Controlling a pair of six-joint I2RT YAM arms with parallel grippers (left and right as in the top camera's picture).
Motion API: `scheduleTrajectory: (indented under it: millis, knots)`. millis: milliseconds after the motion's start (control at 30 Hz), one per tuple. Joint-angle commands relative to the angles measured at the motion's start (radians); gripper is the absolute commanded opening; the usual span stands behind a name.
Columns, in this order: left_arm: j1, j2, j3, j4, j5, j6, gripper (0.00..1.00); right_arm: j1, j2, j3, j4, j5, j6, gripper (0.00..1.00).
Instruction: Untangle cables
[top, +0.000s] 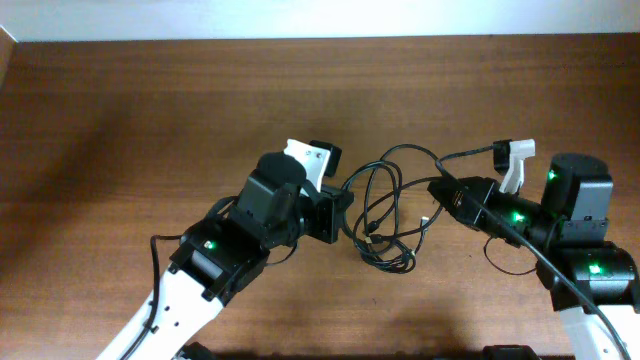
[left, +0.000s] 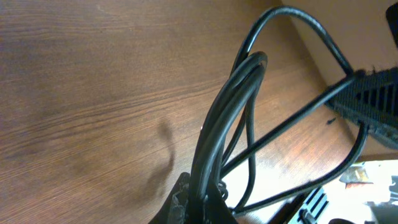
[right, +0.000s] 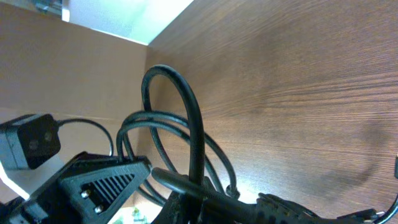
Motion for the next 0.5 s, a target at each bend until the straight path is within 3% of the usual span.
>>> scheduleTrajectory:
  millis: [0,467]
  knots:
    - [-0.004,-0.007,0.019,-0.024,-0.004,0.043,0.0,0.006,-0.004,0.02,0.01,0.046,-0.008,0.04]
    - [-0.003,-0.007,0.019,-0.049,-0.084,0.043,0.0,0.006,-0.004,0.02,-0.047,0.058,-0.077,0.04]
